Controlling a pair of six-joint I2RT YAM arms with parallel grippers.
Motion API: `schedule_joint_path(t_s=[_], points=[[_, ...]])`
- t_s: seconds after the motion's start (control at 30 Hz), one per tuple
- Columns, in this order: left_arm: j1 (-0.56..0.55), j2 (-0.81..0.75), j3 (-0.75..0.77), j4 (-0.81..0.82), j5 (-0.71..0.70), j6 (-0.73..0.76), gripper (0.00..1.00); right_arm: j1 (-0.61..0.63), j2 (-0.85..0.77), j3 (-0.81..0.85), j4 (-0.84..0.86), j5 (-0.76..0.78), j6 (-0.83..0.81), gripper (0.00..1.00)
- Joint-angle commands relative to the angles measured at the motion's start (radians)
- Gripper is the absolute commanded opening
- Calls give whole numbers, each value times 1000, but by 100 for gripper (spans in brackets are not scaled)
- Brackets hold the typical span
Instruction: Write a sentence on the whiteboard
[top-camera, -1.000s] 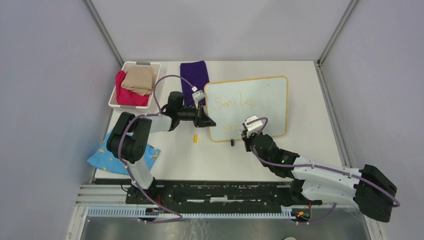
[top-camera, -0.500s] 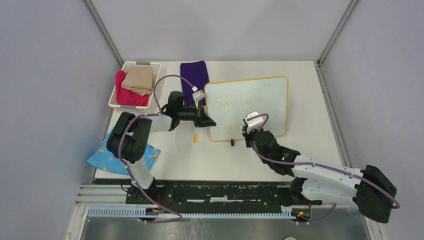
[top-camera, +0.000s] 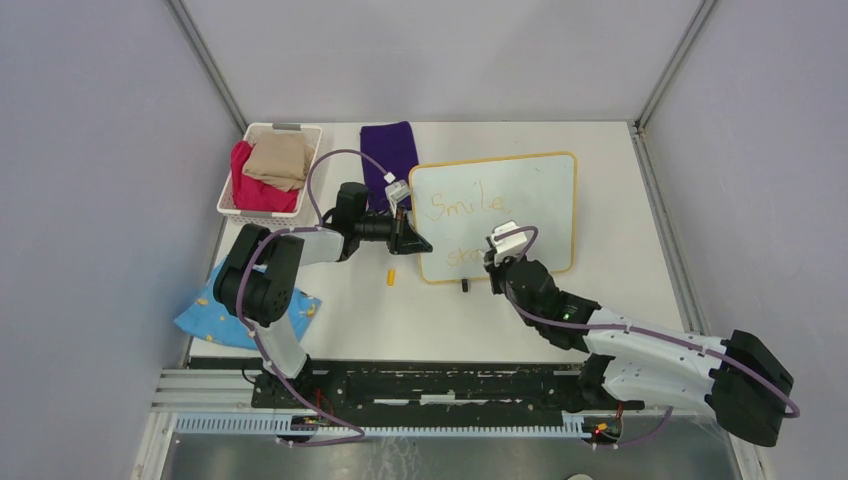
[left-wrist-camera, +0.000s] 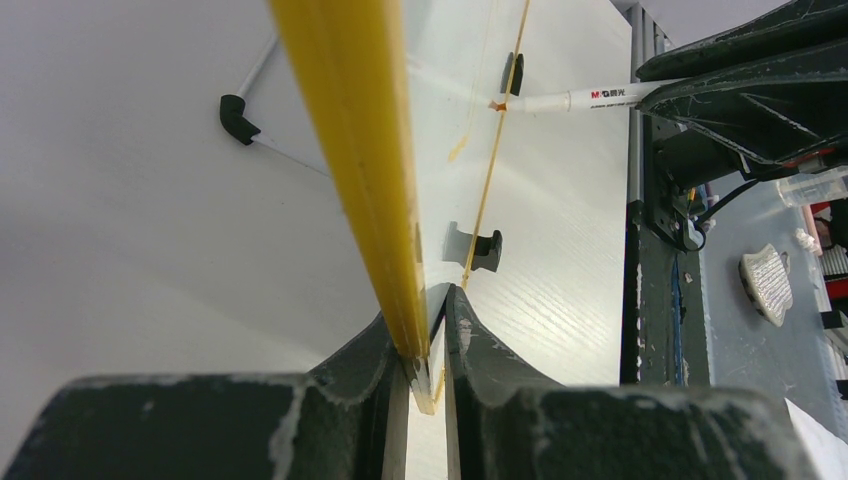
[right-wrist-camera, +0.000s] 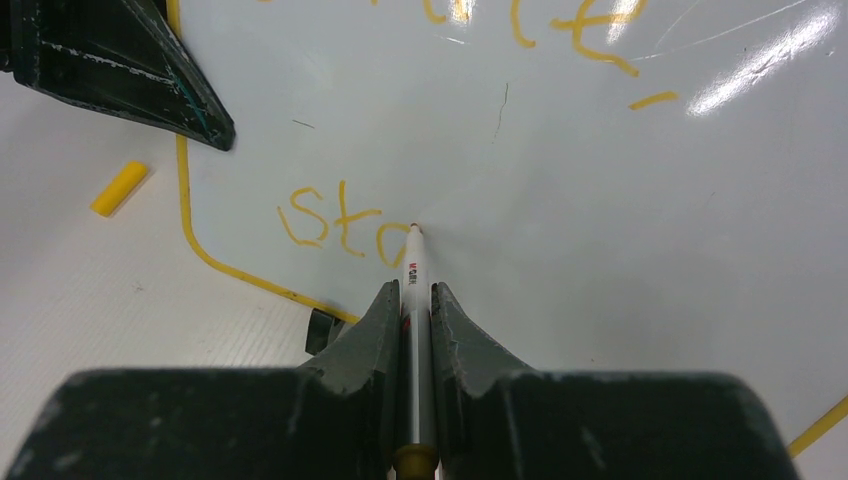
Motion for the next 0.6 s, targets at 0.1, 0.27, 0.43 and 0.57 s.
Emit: schedule_joint_path(t_s=[0.1,0.27,0.43,0.57], points=[[-41,80,-31,-143,-224,143,2,-15,-36,-57,9,-11,25,0],[-42,79,-31,-144,-226,143,2,-13,-40,-69,2,-28,29,0],[-42,79,-31,-146,-226,145,2,-14,-61,-76,-12,-18,33,0],[-43,81,-30,-146,-227,145,2,-14,-96,-60,-18,-20,31,0]])
